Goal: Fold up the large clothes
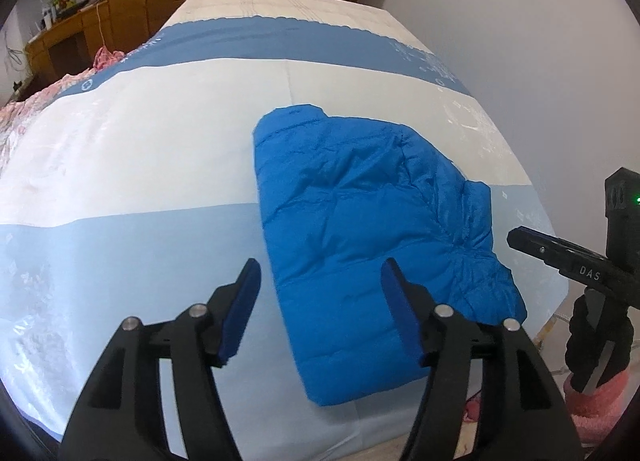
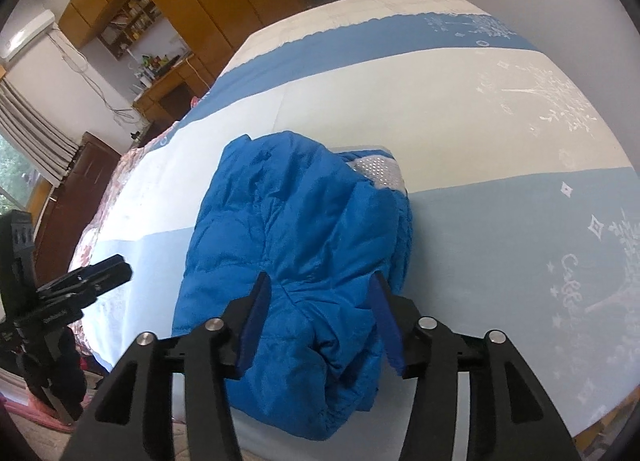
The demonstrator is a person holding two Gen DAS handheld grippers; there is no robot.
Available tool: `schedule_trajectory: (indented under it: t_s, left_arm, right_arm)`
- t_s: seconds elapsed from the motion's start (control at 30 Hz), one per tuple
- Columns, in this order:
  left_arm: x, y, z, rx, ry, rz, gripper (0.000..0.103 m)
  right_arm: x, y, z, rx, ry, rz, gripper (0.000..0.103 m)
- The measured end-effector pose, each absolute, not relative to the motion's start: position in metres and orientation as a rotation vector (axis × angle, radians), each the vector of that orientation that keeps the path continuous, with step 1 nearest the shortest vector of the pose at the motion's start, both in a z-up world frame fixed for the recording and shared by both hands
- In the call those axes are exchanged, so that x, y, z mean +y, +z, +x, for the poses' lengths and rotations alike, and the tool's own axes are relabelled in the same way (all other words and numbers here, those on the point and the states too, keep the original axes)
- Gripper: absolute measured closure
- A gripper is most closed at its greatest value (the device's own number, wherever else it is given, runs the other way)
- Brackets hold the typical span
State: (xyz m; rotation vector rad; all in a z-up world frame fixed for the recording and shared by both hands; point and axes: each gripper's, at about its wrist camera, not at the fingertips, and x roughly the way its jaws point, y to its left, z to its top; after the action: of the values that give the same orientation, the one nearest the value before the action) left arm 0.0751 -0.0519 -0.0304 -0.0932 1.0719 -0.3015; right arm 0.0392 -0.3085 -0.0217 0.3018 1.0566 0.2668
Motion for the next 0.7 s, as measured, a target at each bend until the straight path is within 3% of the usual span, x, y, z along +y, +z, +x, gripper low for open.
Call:
schedule_trajectory:
  t_s: [0.2, 0.7]
  left_arm:
    - [-0.042, -0.03, 0.072, 1.077, -0.287, -0.09, 0.035]
    - [-0.043, -0.037, 0.068, 1.091, -0.31, -0.051, 0.022]
  right_arm:
    - [-0.317, -0.026, 0.035, 1.063, 0.27, 0.316, 0.031]
    - [-0.326, -0.041, 0.037, 1.109, 0.264, 0.34, 0.02]
